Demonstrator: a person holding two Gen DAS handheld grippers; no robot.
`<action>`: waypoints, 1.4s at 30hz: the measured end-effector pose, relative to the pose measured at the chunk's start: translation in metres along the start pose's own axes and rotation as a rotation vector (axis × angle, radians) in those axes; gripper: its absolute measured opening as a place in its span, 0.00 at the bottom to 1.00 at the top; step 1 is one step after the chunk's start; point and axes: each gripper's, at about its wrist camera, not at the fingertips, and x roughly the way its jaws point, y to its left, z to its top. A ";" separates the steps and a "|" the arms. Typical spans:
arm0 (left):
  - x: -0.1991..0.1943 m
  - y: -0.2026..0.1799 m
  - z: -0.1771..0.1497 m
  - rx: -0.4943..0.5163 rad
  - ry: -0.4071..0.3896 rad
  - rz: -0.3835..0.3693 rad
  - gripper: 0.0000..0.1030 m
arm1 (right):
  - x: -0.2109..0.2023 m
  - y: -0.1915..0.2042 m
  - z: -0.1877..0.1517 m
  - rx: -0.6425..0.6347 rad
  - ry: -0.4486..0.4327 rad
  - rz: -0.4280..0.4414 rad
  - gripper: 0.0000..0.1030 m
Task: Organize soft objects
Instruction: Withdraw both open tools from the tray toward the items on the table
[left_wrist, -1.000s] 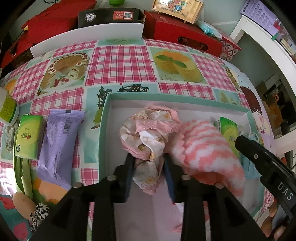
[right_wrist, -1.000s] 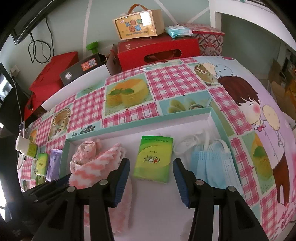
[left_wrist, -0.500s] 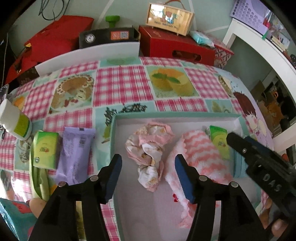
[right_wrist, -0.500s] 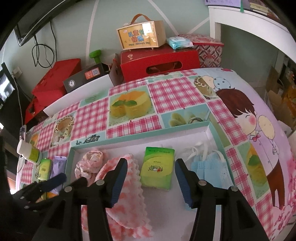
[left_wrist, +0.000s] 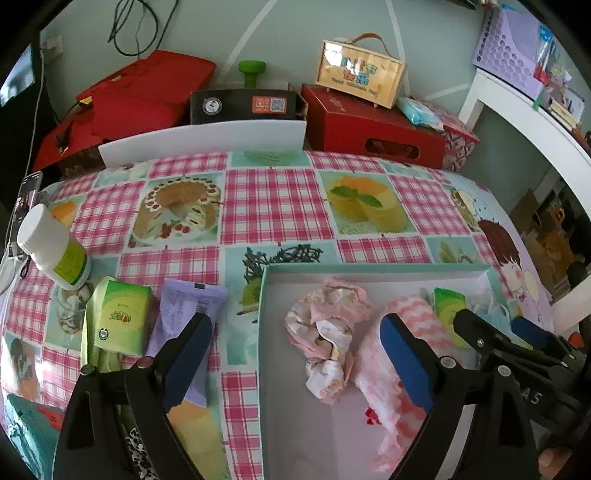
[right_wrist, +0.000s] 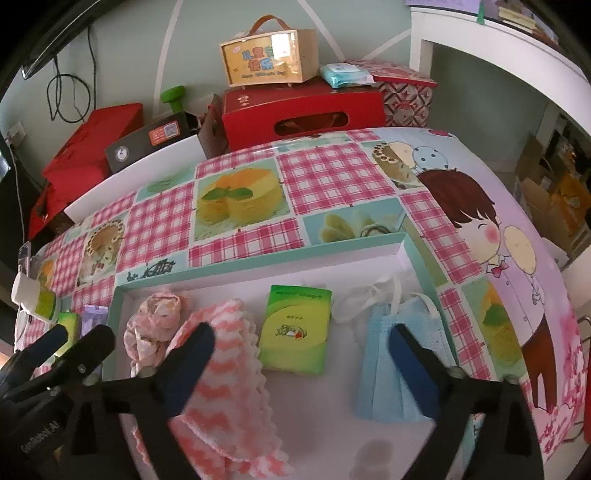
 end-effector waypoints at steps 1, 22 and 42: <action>0.000 0.001 0.000 -0.009 -0.007 0.001 0.96 | 0.000 -0.002 0.000 0.009 -0.006 -0.005 1.00; -0.005 0.016 0.002 -0.066 -0.034 0.021 1.00 | -0.007 -0.013 0.002 0.037 -0.031 -0.059 1.00; -0.040 0.094 0.011 -0.214 -0.079 0.060 1.00 | -0.039 0.035 0.006 -0.048 -0.122 -0.042 1.00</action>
